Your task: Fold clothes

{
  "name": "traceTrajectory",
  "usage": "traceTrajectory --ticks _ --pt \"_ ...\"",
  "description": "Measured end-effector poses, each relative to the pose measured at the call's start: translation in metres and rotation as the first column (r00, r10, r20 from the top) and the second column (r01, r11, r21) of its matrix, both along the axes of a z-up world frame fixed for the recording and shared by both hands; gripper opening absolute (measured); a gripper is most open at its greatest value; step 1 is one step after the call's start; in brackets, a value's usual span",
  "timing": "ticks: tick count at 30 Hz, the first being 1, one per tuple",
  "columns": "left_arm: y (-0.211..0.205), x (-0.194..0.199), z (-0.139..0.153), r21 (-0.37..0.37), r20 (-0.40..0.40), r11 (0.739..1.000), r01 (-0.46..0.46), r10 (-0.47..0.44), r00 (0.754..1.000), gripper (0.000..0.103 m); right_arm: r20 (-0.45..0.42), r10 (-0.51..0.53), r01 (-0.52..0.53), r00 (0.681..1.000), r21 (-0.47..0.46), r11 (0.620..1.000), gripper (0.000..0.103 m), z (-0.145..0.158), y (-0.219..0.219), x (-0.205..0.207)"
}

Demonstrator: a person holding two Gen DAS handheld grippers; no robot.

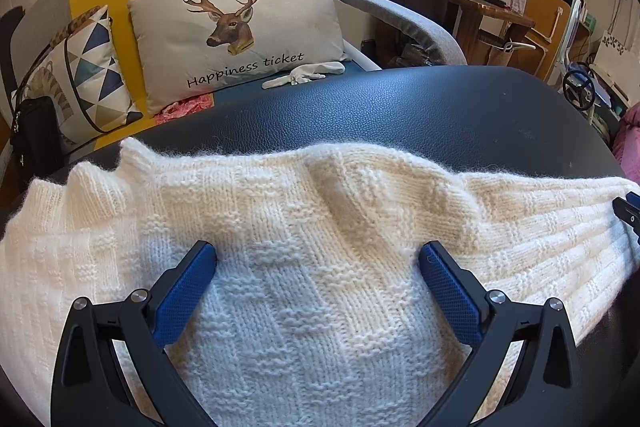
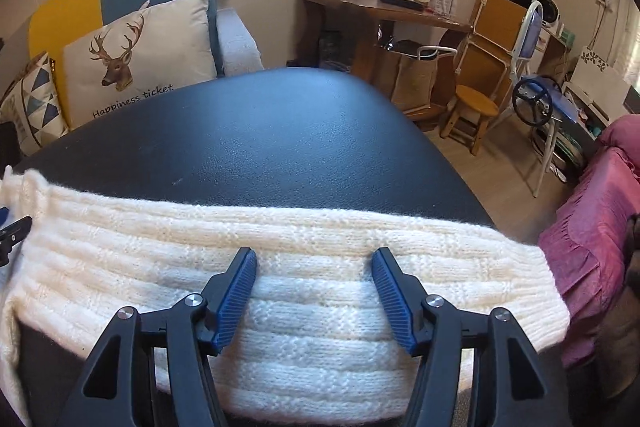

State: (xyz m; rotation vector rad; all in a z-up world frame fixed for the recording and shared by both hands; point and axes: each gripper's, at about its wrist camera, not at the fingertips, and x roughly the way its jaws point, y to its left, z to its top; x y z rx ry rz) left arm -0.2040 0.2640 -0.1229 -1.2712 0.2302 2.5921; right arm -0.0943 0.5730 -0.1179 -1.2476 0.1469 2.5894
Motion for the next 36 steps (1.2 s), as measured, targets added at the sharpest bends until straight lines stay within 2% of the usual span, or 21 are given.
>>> traceTrajectory --ticks 2,11,15,19,21,24,27,30,34,36 --pt "0.000 0.000 0.000 -0.002 -0.001 1.000 0.000 0.000 1.000 0.103 -0.009 0.021 -0.021 1.000 -0.039 0.999 0.060 0.003 0.005 0.004" --pt "0.000 -0.001 0.002 0.000 0.012 1.000 0.008 -0.008 1.000 0.103 0.009 -0.067 0.067 0.998 -0.052 0.996 0.061 0.007 0.038 0.025" --pt "-0.008 0.012 0.012 -0.004 0.028 0.997 0.075 -0.074 0.997 0.103 0.012 -0.082 0.082 0.997 -0.062 0.995 0.061 0.010 0.043 0.031" --pt "-0.031 0.041 0.021 0.025 0.013 0.997 0.074 -0.075 0.997 0.103 -0.022 0.064 -0.066 0.998 -0.100 0.993 0.061 0.022 -0.014 0.013" --pt "-0.040 0.062 0.020 0.062 0.049 0.995 0.072 -0.075 0.996 0.103 -0.041 0.136 -0.140 0.990 -0.117 0.983 0.061 0.028 -0.043 0.003" --pt "-0.045 0.098 0.021 0.102 0.036 0.990 0.096 -0.100 0.994 0.103 -0.072 0.242 -0.250 0.968 -0.140 0.958 0.061 0.037 -0.086 -0.010" --pt "-0.038 0.127 0.021 0.052 -0.018 0.989 0.137 -0.136 0.991 0.103 -0.105 0.344 -0.358 0.933 -0.159 0.920 0.061 0.046 -0.129 -0.024" --pt "-0.028 0.141 0.011 -0.031 -0.008 0.984 0.176 -0.176 0.984 0.103 -0.041 0.420 -0.422 0.907 -0.101 0.901 0.061 0.029 -0.164 -0.045" --pt "-0.029 0.135 -0.001 -0.001 0.051 0.983 0.184 -0.184 0.982 0.103 0.076 0.499 -0.500 0.863 -0.012 0.866 0.058 -0.001 -0.210 -0.075" --pt "-0.031 0.133 -0.002 0.019 0.056 0.983 0.182 -0.183 0.982 0.103 0.055 0.492 -0.493 0.869 0.003 0.870 0.059 -0.005 -0.214 -0.083"
